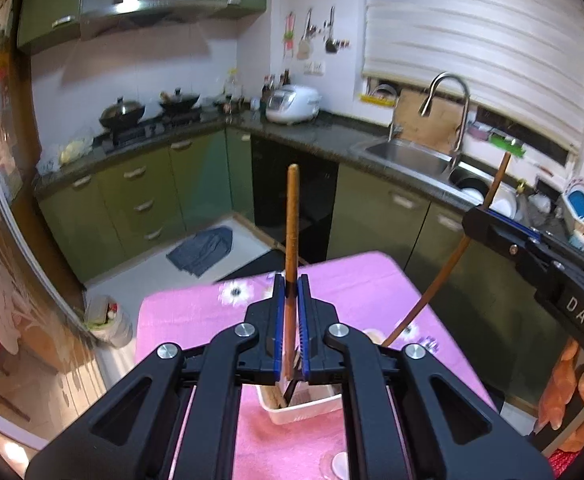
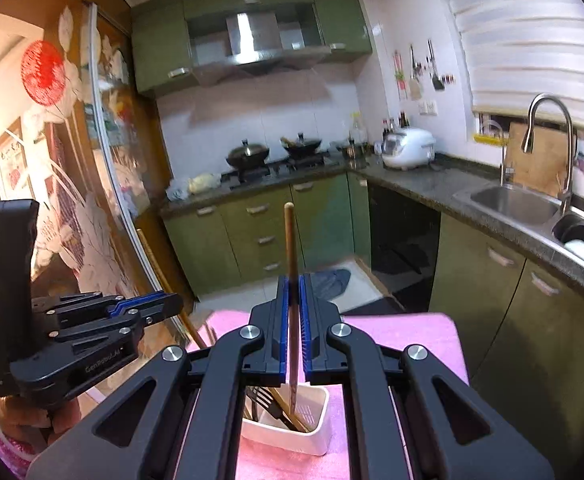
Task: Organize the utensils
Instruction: 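Lift both chopsticks into the white holder and open both tools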
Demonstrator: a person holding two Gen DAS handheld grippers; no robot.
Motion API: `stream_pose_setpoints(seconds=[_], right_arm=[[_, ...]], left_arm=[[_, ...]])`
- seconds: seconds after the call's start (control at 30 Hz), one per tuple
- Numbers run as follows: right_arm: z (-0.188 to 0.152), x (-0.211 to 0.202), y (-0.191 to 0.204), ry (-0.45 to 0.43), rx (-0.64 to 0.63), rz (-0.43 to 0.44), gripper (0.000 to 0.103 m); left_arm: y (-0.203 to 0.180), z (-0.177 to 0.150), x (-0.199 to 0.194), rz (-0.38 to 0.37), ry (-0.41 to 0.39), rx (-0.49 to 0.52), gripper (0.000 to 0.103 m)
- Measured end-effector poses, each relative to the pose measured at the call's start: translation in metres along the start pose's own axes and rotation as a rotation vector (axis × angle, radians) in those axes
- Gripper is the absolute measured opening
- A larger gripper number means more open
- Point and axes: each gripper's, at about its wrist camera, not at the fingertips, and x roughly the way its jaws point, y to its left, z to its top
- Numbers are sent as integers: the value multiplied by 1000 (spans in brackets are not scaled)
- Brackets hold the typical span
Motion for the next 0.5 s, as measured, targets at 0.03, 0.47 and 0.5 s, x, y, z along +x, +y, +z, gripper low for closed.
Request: stream_pose_setpoints(seconds=[0.03, 0.47, 0.5], right_arm=[[-7, 12, -1, 25, -4, -4, 6], [-97, 90, -5, 222, -41, -15, 13], [-100, 86, -5, 219, -43, -15, 18]], left_arm=[[1, -4, 6, 4, 16, 0, 6], [1, -69, 45, 6, 168, 36, 36], [1, -71, 42, 6, 162, 39, 39]])
